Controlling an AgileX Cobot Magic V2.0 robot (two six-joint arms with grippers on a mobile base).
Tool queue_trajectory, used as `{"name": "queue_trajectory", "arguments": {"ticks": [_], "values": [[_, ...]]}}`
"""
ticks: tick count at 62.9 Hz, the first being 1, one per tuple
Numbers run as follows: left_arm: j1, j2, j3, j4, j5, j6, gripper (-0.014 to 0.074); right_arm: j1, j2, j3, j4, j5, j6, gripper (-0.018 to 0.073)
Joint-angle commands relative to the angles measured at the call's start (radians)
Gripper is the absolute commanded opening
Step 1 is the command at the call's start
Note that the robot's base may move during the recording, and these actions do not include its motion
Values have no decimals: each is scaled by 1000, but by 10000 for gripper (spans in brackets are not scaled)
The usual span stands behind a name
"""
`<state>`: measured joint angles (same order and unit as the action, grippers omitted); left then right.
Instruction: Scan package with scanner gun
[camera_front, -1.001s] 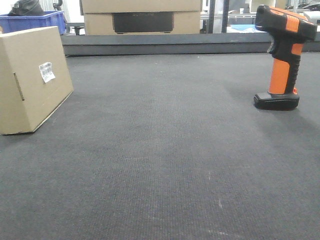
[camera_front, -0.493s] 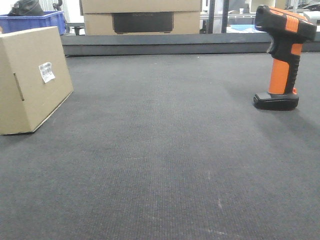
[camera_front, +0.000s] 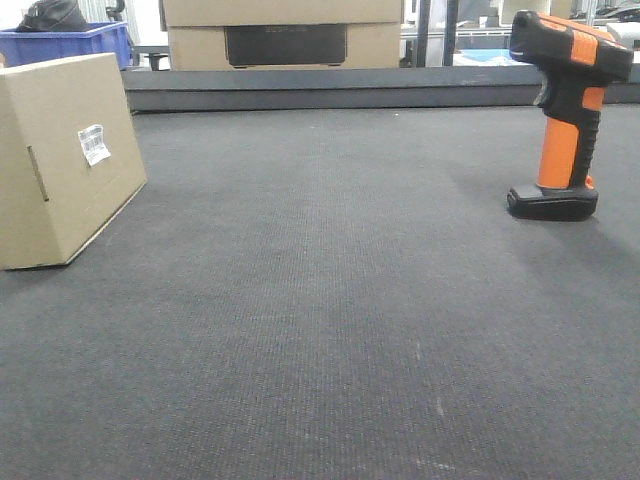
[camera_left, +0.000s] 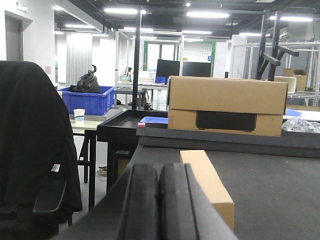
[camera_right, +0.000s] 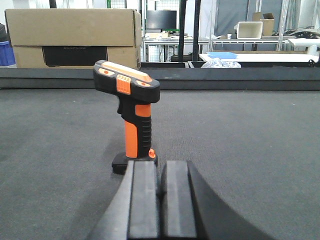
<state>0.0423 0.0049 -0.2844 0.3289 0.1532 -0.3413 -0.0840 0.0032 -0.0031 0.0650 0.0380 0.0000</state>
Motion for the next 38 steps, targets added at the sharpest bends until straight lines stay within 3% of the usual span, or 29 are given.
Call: {"name": "queue_trajectory", "arguments": {"ticks": [1, 14, 38], "values": [[4, -5, 3, 3, -10, 1, -111, -3, -3, 3, 32, 8, -10, -167], [4, -5, 3, 3, -10, 1, -111, -2, -3, 3, 37, 31, -60, -167], [4, -5, 3, 3, -10, 1, -111, -2, -3, 3, 37, 31, -60, -167]]}}
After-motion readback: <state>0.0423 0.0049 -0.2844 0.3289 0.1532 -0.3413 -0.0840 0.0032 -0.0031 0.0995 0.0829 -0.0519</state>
